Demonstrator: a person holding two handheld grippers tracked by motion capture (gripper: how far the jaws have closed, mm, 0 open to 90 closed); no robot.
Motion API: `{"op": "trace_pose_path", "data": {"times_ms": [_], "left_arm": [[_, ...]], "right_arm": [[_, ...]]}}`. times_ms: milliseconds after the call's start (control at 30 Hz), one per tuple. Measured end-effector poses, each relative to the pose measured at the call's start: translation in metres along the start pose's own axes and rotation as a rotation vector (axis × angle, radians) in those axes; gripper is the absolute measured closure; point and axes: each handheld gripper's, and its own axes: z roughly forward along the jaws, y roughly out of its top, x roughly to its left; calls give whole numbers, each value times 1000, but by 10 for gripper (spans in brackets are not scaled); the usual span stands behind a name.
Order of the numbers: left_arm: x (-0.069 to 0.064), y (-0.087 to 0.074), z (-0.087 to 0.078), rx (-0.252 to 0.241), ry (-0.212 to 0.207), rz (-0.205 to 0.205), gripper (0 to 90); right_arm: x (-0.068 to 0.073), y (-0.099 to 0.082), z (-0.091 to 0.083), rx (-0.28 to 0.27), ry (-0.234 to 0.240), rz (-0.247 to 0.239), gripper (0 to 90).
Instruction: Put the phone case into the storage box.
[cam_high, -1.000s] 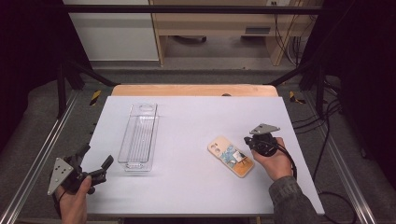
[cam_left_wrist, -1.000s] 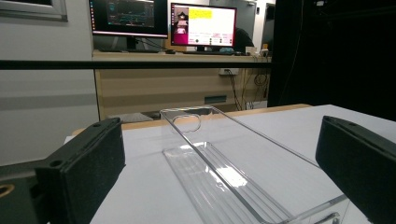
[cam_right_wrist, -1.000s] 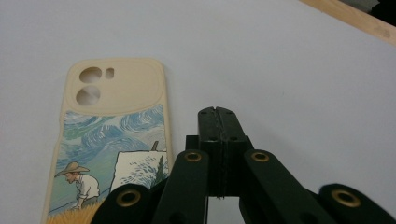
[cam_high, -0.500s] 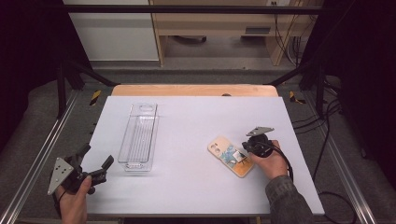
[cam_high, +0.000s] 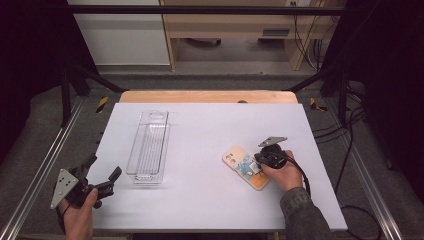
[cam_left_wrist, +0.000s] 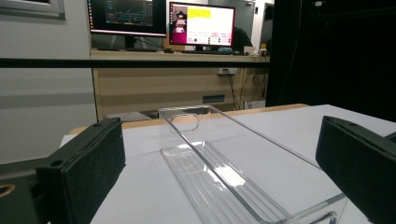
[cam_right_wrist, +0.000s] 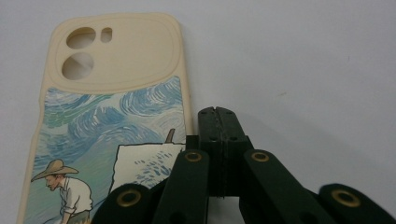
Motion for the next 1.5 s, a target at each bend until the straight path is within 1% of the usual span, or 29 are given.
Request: {"op": "trace_pose_path", "data": {"times_ms": [67, 133, 167, 233, 367, 400, 567, 700, 767, 900, 1133, 1300, 1367, 1500], "left_arm": [[0, 0, 0, 0, 0, 0, 13], [0, 0, 0, 1, 0, 0, 13], [0, 0, 0, 1, 0, 0, 14], [0, 0, 1, 1, 0, 0, 13], [0, 0, 0, 1, 0, 1, 13], [0, 0, 0, 1, 1, 0, 14], [0, 0, 0, 2, -2, -1, 13], [0, 0, 1, 3, -5, 0, 13], [0, 0, 1, 2, -4, 0, 14], [0, 0, 1, 2, -2, 0, 14], [0, 0, 1, 2, -3, 0, 13], [0, 0, 1, 2, -3, 1, 13], [1, 0, 0, 2, -2, 1, 13], [1, 0, 0, 2, -1, 0, 14]], "right_arm": [[0, 0, 1, -1, 2, -1, 900], [2, 0, 1, -3, 20, 8, 900], [6, 1, 2, -3, 31, -4, 900], [10, 2, 3, -6, 38, -10, 900], [19, 5, 5, -7, 59, -42, 900], [21, 6, 5, -6, 64, -41, 900], [36, 9, 7, -8, 100, -62, 900], [50, 10, 9, -19, 126, -94, 900], [56, 12, 9, -17, 144, -104, 900], [67, 14, 11, -15, 162, -126, 900], [80, 15, 11, -15, 186, -151, 900], [88, 17, 10, -1, 197, -162, 900], [90, 17, 10, -2, 202, -175, 900], [90, 18, 10, 0, 197, -171, 900]]}}
